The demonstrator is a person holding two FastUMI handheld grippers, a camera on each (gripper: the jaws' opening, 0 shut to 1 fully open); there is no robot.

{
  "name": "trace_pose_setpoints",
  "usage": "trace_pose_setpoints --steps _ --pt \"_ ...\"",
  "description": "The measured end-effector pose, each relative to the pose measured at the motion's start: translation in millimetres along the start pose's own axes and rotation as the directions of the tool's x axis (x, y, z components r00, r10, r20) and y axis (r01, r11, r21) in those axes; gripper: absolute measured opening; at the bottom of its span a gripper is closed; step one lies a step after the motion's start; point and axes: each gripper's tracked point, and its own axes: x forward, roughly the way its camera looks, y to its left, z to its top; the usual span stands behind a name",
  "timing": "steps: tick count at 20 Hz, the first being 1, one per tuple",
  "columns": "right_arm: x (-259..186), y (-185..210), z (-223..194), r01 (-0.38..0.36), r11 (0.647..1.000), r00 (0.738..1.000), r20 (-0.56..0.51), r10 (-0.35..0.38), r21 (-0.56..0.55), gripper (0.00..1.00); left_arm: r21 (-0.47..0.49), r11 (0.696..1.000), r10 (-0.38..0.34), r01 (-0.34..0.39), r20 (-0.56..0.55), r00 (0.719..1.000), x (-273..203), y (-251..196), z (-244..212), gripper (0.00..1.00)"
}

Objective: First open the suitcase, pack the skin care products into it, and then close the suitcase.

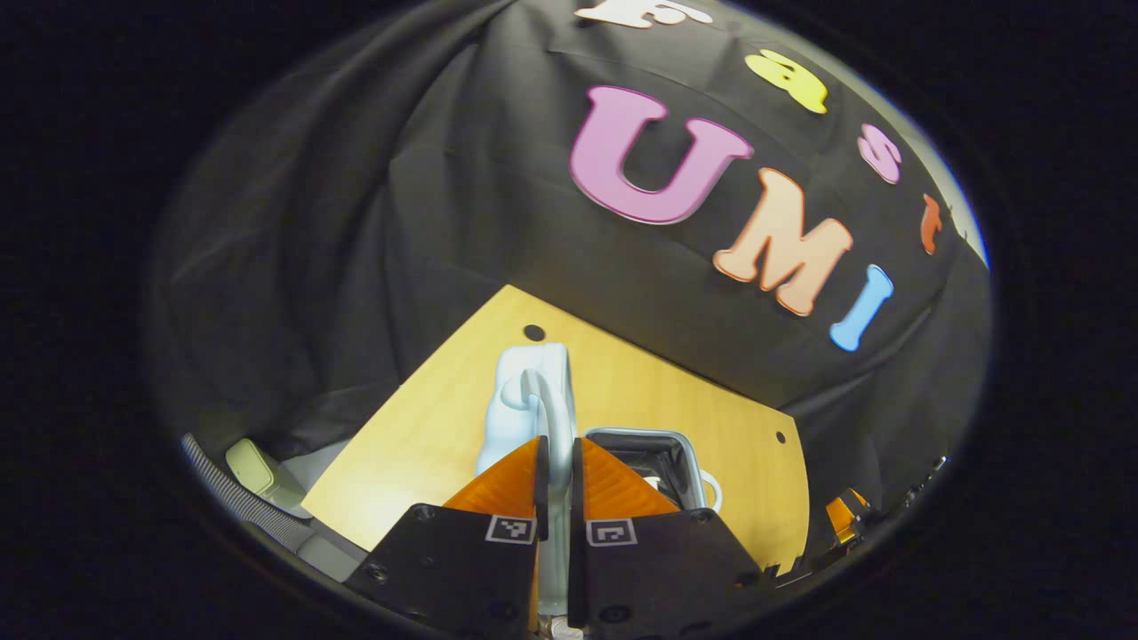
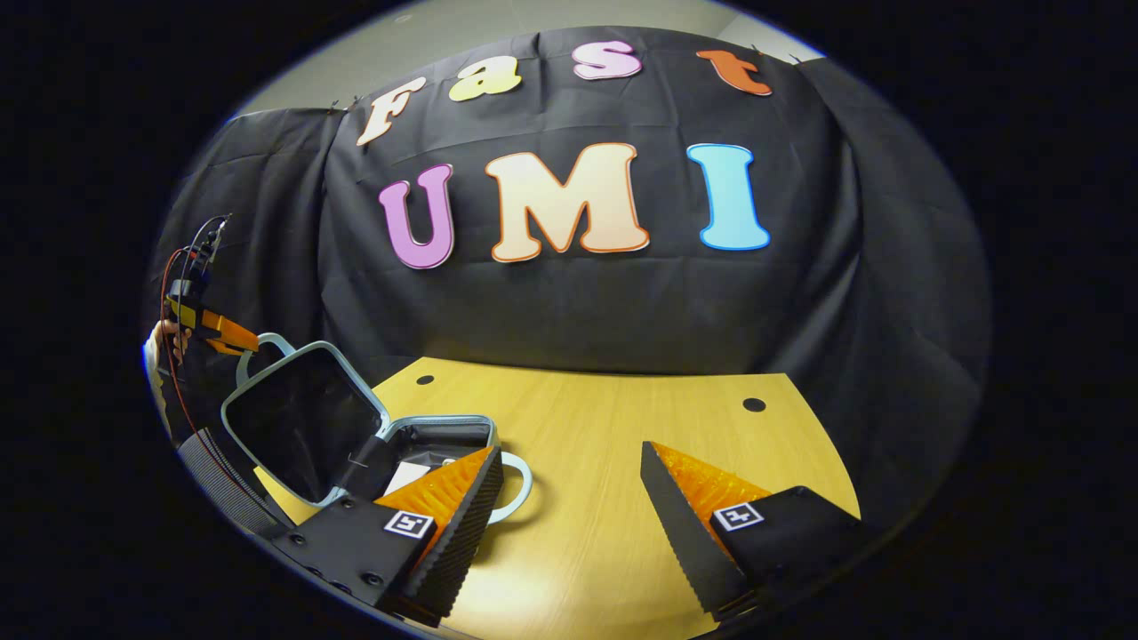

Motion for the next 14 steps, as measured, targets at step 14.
trace_pose_setpoints --steps 14 --pt "-40.5 -92.5 2.3 0.143 0.987 0.989 0.021 -0.145 0.076 0.98 0.074 0.913 -0.372 0.401 -0.251 0.894 76.9 -230.7 -80.9 0.10"
